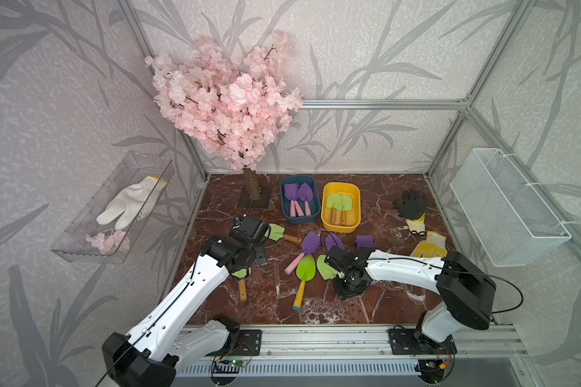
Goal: Sort the small shovels by color and place them into the storage box
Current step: Pick up the shovel from the center of the board.
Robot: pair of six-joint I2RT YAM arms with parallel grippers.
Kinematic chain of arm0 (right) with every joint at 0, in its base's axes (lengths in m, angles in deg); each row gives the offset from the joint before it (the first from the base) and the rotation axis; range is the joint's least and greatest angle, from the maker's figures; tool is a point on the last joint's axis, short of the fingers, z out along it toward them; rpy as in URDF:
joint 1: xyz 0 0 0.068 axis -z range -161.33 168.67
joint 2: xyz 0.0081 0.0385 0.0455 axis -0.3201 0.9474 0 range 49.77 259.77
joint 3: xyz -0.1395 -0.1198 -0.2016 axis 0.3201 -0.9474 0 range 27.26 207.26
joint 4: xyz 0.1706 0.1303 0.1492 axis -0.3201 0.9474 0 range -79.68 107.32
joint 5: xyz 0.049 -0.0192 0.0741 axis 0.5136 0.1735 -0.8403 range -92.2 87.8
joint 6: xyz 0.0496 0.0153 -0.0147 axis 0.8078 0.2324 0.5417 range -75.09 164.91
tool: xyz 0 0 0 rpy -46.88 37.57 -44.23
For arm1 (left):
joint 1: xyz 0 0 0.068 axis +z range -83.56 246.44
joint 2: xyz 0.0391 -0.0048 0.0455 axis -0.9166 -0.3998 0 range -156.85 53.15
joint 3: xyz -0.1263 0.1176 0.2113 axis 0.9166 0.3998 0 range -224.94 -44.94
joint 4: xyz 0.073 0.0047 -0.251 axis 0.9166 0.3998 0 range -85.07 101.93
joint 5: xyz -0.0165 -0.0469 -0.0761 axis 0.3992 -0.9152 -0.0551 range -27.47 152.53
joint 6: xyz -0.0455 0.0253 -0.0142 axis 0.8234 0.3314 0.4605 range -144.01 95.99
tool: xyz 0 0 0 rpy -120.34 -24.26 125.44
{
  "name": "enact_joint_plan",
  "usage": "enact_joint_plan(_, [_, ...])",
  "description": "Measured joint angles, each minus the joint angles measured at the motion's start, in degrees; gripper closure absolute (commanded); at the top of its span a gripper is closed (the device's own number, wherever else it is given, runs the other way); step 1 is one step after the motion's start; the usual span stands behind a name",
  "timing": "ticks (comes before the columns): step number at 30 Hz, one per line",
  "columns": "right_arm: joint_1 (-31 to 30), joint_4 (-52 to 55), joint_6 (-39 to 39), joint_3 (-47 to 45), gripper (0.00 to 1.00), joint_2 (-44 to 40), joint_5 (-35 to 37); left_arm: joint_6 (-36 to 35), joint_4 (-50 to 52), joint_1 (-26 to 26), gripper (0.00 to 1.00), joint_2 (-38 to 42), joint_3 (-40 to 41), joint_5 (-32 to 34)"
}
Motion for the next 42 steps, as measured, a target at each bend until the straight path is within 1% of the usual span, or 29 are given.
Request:
enact_joint_plan(6, [0.0, 0.0, 0.0, 0.0, 0.67, 0.4, -0.1, 0.0, 0.0, 0.0, 0.37, 0.0, 0.0, 0.0])
enact_joint_plan(14, [0.0, -0.1, 0.0, 0.0, 0.72, 0.6, -0.1, 0.0, 0.0, 0.0, 0.37, 0.0, 0.0, 0.0])
enact_joint_plan(24, [0.0, 0.6, -0.4, 1.0, 0.74, 0.6, 0.1, 0.0, 0.0, 0.0, 0.37, 0.2, 0.0, 0.0])
enact_joint_plan(37, [0.0, 1.0, -3.4, 2.1, 0.76, 0.6, -0.1, 0.0, 0.0, 0.2, 0.37, 0.4, 0.0, 0.0])
enact_joint_plan(42, [-0.1, 1.8, -3.6, 2.1, 0.76, -1.0, -0.2, 0.0, 0.0, 0.3, 0.37, 0.4, 0.0, 0.0])
